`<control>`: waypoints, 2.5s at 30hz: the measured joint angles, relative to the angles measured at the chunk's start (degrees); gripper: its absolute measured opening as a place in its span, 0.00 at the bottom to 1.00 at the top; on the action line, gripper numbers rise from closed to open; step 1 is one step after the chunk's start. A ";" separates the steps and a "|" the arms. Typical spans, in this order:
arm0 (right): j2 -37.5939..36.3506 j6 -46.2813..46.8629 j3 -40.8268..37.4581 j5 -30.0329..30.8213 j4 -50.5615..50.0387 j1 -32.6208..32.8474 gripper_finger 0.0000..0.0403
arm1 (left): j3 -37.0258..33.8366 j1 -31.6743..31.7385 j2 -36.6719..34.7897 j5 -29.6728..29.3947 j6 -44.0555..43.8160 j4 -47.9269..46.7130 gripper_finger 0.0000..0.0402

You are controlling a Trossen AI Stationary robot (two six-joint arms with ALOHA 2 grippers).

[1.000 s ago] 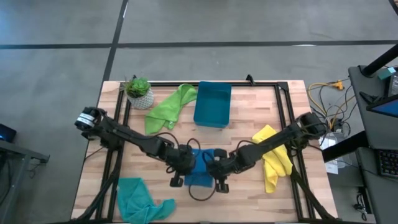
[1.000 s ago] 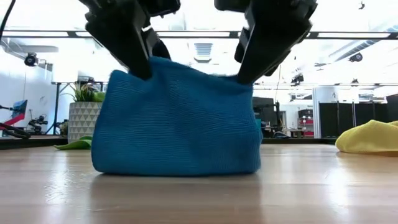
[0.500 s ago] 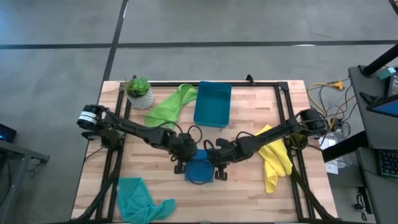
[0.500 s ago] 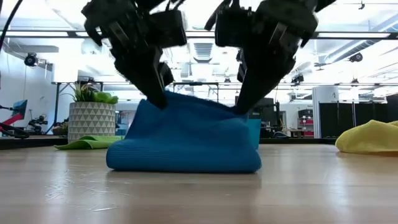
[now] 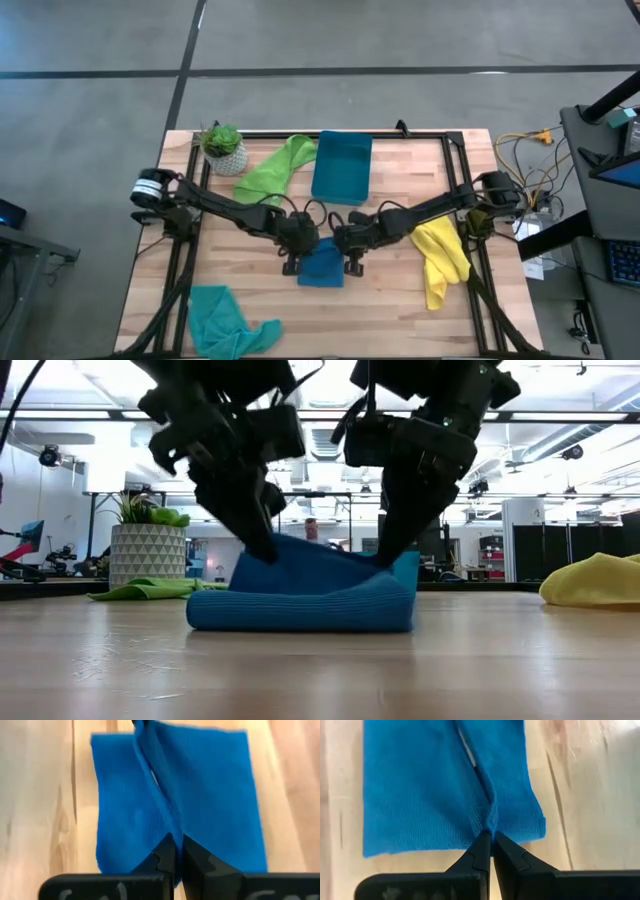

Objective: Fold microfiber towels
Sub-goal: Fold the blue microfiber cloth, then put the blue microfiber cloth into the blue bin

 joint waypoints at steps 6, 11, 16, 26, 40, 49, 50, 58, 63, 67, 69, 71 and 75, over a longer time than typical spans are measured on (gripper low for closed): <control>0.00 -0.74 -0.56 -0.05 0.19 -1.59 0.03 | 0.00 1.13 2.90 -0.87 -0.65 -0.15 0.01; 0.00 2.68 -1.61 0.44 -0.04 -3.20 0.10 | 0.00 2.56 3.24 -5.95 -2.04 -2.22 0.11; -1.40 4.38 -2.05 3.73 0.26 -4.29 0.21 | 0.00 4.62 1.51 -9.56 -2.06 -4.14 0.26; -12.23 7.00 -7.55 -6.24 11.73 -2.44 0.35 | 0.02 5.45 -0.81 0.33 -8.32 -7.91 0.37; -10.65 -8.55 -16.20 -6.88 29.36 11.82 0.37 | 0.04 -0.37 -2.40 4.69 -18.87 -7.63 0.23; 1.54 -16.29 -7.83 0.11 21.49 11.01 0.45 | 0.04 -4.61 -2.40 4.63 -26.63 -7.58 0.21; 2.90 -16.25 -7.01 0.13 19.63 10.68 0.46 | 0.04 -5.12 -2.40 4.61 -27.51 -7.58 0.21; 9.13 -15.76 -1.48 0.21 8.56 9.68 0.52 | 0.04 -9.61 -2.40 3.94 -32.24 -7.45 0.21; 10.23 -14.33 0.54 3.05 5.93 10.09 0.49 | 0.04 -11.82 -2.40 2.45 -33.84 -7.49 0.21; 10.29 -13.21 1.71 9.01 3.69 11.18 0.39 | 0.04 -13.04 -2.40 1.28 -36.41 -7.44 0.21; 10.29 -13.12 2.25 10.71 2.38 11.56 0.32 | 0.04 -13.47 -2.40 1.02 -36.67 -7.43 0.21; 10.12 -13.20 2.44 12.28 1.52 12.19 0.24 | 0.04 -13.70 -2.40 0.98 -36.68 -7.45 0.21; 9.02 -13.90 3.53 13.86 -1.44 13.30 0.07 | 0.04 -13.80 -2.40 0.96 -36.64 -7.46 0.21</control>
